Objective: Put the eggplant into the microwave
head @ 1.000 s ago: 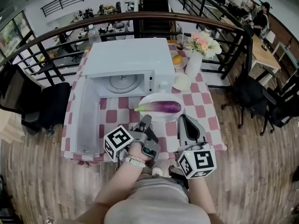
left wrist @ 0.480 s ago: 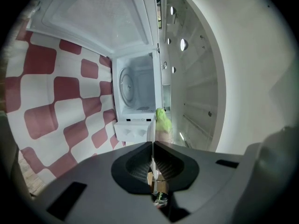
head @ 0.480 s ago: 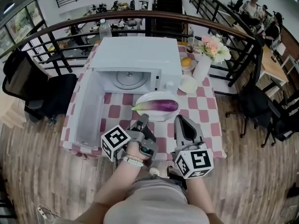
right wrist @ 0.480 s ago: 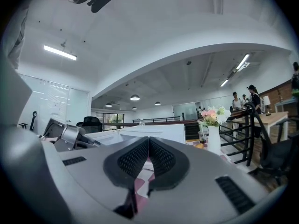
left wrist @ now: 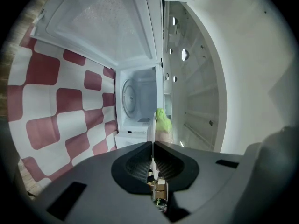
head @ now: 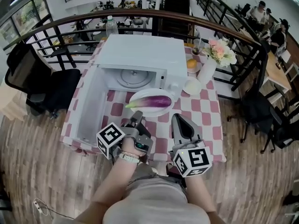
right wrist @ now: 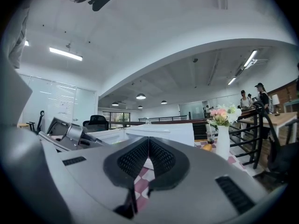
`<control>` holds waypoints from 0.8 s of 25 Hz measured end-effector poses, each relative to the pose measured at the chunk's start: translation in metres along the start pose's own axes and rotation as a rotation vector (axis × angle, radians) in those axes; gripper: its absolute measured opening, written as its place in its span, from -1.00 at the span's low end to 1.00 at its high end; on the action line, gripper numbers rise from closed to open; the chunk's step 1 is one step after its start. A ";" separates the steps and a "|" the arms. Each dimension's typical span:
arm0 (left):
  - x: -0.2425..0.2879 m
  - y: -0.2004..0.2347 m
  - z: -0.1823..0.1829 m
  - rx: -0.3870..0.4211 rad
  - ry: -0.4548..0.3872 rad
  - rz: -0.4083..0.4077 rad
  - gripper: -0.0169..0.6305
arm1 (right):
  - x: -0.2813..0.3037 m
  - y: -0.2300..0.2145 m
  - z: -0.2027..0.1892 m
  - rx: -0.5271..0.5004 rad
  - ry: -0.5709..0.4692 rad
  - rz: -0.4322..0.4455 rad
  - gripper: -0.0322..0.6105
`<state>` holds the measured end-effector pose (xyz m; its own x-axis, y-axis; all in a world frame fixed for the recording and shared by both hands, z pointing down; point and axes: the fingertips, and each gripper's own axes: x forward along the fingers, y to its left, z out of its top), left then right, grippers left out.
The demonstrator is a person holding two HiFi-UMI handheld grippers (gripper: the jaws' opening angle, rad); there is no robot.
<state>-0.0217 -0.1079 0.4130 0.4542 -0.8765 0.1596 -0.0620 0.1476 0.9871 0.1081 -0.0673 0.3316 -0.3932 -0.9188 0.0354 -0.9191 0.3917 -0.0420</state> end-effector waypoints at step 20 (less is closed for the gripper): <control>0.023 0.021 0.070 0.002 -0.048 -0.002 -0.90 | 0.074 0.025 -0.020 -0.003 0.013 0.041 -0.82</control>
<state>-0.0750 -0.1568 0.4381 0.4111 -0.8977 0.1583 -0.0630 0.1452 0.9874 0.0555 -0.1250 0.3532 -0.4311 -0.9011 0.0466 -0.9022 0.4295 -0.0404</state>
